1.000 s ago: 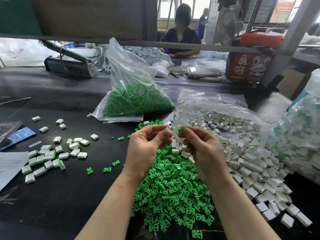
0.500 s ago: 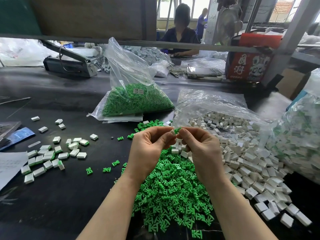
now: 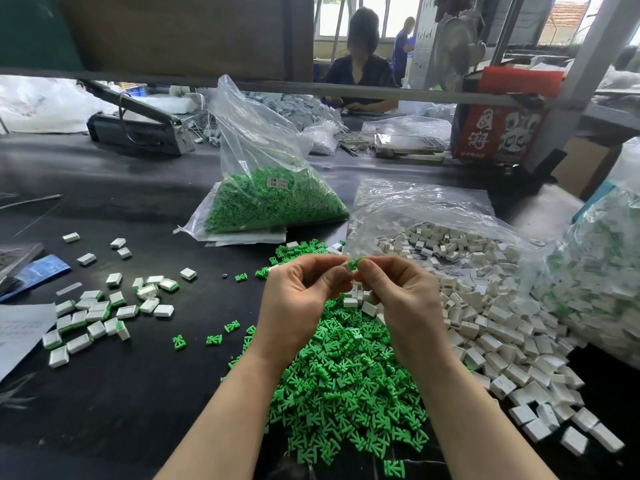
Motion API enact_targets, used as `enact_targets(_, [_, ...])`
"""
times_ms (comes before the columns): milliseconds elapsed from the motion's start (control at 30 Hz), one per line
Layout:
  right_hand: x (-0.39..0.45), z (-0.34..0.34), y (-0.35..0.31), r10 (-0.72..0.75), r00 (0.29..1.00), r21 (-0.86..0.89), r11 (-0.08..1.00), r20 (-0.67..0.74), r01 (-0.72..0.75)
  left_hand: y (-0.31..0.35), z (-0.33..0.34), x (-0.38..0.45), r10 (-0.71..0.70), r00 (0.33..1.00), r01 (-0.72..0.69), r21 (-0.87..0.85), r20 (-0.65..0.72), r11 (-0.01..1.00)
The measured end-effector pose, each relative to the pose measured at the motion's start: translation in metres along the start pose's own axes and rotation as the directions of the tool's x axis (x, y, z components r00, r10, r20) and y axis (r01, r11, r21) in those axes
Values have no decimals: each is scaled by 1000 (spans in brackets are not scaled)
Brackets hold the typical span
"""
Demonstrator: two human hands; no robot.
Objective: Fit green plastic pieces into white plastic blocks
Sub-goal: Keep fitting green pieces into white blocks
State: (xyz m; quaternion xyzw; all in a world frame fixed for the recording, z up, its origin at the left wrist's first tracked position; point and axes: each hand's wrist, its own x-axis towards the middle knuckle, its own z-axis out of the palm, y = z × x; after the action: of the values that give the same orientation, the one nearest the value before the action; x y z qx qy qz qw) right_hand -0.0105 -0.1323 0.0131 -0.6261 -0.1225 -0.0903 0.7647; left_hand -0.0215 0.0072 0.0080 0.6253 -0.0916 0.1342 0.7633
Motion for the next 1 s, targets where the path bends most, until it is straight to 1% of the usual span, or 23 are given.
enact_targets(133, [0, 1, 0, 2, 1000, 18, 1000, 28, -3, -1, -2, 0, 13, 1000, -14, 13, 12, 1000])
enact_targets(333, [0, -3, -1, -32, 998, -115, 993, 49, 38, -2, -3, -1, 29, 999, -30, 18, 17, 999])
enact_targets(433, [-1, -1, -1, -53, 996, -139, 988, 72, 62, -4, -2, -1, 25, 999, -25, 0, 22, 1000])
enact_targets(633, [-1, 3, 2, -78, 996, -137, 987, 41, 83, -5, -2, 0, 18, 1000, -18, -18, -4, 1000])
enact_targets(767, [-1, 5, 4, -62, 998, -133, 989, 18, 63, -9, 3, -1, -3, 998, 1, -30, -59, 1000])
enact_targets(900, [1, 2, 4, -54, 998, -198, 978, 35, 60, -9, 4, -2, 15, 998, -14, 22, -59, 1000])
enact_targets(1000, [2, -2, 4, -82, 996, -299, 950, 30, 88, -7, 3, -2, 42, 998, -39, 75, -43, 996])
